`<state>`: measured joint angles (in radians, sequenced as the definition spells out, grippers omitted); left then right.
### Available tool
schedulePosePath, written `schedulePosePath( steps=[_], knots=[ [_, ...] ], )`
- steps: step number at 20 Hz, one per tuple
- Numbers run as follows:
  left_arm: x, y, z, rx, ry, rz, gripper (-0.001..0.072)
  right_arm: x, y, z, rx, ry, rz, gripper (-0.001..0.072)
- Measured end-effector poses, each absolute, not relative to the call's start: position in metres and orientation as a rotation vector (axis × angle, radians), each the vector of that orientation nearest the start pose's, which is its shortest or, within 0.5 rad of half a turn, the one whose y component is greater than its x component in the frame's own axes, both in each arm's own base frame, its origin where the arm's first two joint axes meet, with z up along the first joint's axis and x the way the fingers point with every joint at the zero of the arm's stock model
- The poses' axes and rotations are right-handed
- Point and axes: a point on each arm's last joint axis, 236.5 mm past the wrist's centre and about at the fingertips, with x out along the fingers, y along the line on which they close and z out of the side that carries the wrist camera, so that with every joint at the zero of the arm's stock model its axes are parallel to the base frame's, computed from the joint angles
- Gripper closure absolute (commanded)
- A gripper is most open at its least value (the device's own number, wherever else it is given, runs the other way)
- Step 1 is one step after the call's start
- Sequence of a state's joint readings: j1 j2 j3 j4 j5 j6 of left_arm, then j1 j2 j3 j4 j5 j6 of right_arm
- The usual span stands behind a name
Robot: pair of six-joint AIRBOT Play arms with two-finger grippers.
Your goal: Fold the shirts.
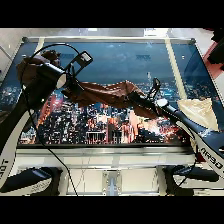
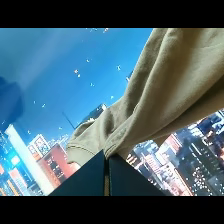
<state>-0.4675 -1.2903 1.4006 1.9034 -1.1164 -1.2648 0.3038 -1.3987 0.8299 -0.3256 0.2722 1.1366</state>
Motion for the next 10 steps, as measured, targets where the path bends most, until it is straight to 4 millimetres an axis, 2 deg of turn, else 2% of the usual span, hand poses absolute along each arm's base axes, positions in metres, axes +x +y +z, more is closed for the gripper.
schedulePosePath(
  steps=[4,10],
  knots=[
    [0.426,-0.137,0.112,0.786,0.875,-0.365,0.0693,0.438,0.203,-0.038,0.727,0.866,0.247,0.0268],
    [0.426,-0.138,0.113,0.773,0.874,-0.359,0.0693,0.436,0.187,-0.067,0.770,0.886,0.135,0.0268]
  ],
)
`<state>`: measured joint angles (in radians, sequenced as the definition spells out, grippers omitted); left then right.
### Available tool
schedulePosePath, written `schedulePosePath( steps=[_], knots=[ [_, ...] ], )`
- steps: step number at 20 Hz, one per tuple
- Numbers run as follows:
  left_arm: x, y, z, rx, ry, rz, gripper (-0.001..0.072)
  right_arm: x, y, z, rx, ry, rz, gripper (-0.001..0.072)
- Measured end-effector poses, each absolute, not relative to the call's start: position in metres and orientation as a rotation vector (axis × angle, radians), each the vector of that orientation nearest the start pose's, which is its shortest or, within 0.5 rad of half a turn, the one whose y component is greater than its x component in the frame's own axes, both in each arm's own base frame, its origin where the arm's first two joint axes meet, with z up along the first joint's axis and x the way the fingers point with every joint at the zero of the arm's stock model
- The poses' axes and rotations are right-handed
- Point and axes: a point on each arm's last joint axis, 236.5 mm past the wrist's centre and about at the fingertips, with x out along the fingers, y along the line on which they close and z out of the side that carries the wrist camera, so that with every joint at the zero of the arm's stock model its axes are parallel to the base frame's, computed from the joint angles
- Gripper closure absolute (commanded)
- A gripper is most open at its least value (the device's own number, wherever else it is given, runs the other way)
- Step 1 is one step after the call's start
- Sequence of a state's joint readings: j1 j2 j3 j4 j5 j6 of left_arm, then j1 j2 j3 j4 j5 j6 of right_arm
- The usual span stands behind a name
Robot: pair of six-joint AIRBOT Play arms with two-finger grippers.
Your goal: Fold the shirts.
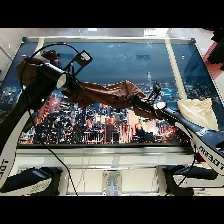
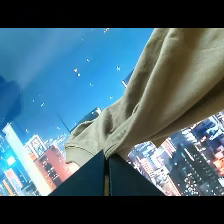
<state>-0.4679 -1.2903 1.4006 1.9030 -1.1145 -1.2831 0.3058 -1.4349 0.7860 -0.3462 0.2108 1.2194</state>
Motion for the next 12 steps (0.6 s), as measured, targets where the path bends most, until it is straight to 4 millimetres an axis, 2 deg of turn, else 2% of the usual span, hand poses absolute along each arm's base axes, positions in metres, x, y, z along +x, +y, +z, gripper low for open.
schedulePosePath(
  steps=[5,9,12],
  knots=[
    [0.429,-0.140,0.115,0.768,0.857,-0.359,0.0693,0.441,0.185,-0.073,0.814,0.887,0.100,0.0268],
    [0.430,-0.140,0.115,0.766,0.852,-0.359,0.0693,0.446,0.199,-0.056,0.836,0.889,0.158,0.0273],
    [0.430,-0.140,0.115,0.766,0.852,-0.359,0.0693,0.452,0.207,-0.040,0.841,0.874,0.198,0.0335]
  ],
)
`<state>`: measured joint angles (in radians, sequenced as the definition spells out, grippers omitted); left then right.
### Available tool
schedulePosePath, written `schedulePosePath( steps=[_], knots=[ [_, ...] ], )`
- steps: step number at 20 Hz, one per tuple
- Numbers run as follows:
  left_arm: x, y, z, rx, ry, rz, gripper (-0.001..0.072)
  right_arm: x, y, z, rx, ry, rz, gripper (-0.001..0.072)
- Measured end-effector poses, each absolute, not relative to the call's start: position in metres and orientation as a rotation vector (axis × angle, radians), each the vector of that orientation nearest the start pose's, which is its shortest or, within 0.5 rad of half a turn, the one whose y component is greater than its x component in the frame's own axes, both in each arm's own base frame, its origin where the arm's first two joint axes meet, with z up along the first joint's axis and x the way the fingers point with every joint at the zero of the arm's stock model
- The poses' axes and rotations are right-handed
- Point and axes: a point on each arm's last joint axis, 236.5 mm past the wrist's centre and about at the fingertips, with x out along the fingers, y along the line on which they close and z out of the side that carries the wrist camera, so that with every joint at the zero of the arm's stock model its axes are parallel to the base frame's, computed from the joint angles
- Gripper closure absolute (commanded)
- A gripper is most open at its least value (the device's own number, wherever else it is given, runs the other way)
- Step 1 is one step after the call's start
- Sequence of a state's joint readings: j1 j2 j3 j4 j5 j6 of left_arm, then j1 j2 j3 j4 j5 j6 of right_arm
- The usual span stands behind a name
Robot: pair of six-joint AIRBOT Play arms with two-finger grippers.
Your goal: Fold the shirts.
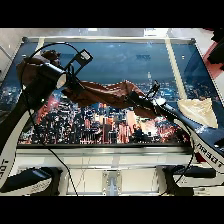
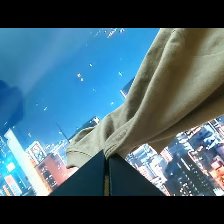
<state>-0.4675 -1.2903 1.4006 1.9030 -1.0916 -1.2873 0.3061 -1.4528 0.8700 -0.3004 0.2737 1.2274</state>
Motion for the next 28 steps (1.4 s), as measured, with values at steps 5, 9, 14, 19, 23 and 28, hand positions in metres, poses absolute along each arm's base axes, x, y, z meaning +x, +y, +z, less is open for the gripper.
schedulePosePath(
  steps=[5,9,14,19,23,28],
  knots=[
    [0.430,-0.141,0.116,0.766,0.850,-0.359,0.0693,0.461,0.204,-0.033,0.846,0.845,0.188,0.0335],
    [0.430,-0.141,0.116,0.766,0.849,-0.359,0.0693,0.462,0.204,-0.033,0.850,0.841,0.184,0.0335],
    [0.430,-0.141,0.116,0.765,0.849,-0.359,0.0693,0.452,0.215,-0.036,0.843,0.889,0.231,0.0393],
    [0.430,-0.141,0.116,0.749,0.852,-0.351,0.0693,0.445,0.220,-0.039,0.807,0.919,0.263,0.0393],
    [0.430,-0.141,0.116,0.744,0.853,-0.349,0.0693,0.441,0.218,-0.044,0.762,0.936,0.264,0.0392],
    [0.430,-0.141,0.116,0.742,0.853,-0.348,0.0693,0.450,0.205,-0.046,0.754,0.903,0.206,0.0388]
  ],
)
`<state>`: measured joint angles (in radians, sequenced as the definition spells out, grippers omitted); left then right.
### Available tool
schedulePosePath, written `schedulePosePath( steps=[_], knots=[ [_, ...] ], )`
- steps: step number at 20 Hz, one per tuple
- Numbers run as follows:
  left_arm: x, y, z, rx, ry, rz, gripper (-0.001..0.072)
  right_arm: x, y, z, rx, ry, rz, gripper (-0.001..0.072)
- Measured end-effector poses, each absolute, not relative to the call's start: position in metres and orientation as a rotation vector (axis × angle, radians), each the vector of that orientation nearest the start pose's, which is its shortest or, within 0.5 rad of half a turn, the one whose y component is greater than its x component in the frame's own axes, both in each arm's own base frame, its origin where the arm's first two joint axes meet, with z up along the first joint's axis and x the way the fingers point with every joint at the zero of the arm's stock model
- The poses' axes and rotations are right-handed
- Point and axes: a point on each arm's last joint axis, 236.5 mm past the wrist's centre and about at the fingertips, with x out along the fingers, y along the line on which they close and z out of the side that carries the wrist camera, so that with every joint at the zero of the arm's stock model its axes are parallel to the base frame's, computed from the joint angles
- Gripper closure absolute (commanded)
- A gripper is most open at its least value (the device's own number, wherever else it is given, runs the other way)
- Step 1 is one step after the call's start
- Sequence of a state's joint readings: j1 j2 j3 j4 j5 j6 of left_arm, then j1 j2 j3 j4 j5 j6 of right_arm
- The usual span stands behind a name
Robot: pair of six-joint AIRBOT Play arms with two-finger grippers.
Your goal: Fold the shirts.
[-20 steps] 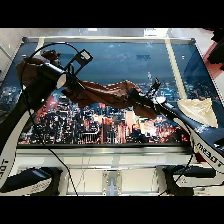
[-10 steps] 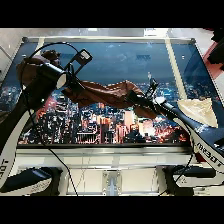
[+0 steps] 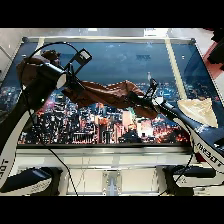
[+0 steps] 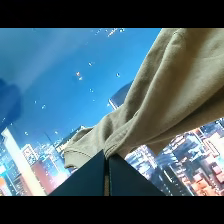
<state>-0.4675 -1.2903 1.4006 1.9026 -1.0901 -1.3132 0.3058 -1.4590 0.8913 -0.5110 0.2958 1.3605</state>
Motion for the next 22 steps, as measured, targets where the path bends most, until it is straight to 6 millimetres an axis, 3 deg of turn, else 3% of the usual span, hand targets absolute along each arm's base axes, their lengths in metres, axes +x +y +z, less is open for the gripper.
schedulePosePath(
  steps=[6,10,12,15,19,22],
  knots=[
    [0.431,-0.141,0.114,0.742,0.856,-0.348,0.0694,0.464,0.191,-0.044,0.759,0.837,0.147,0.0394],
    [0.431,-0.141,0.114,0.742,0.857,-0.348,0.0693,0.467,0.185,-0.060,0.787,0.845,0.094,0.0410],
    [0.431,-0.141,0.114,0.742,0.857,-0.348,0.0693,0.471,0.179,-0.068,0.801,0.836,0.057,0.0676],
    [0.431,-0.141,0.114,0.742,0.857,-0.348,0.0693,0.484,0.164,-0.067,0.809,0.770,-0.002,0.0682],
    [0.433,-0.135,0.116,0.770,0.850,-0.327,0.0694,0.504,0.151,-0.043,0.788,0.658,-0.019,0.0684],
    [0.439,-0.109,0.135,0.859,0.821,-0.232,0.0694,0.518,0.152,0.021,0.687,0.523,0.068,0.0684]
  ],
)
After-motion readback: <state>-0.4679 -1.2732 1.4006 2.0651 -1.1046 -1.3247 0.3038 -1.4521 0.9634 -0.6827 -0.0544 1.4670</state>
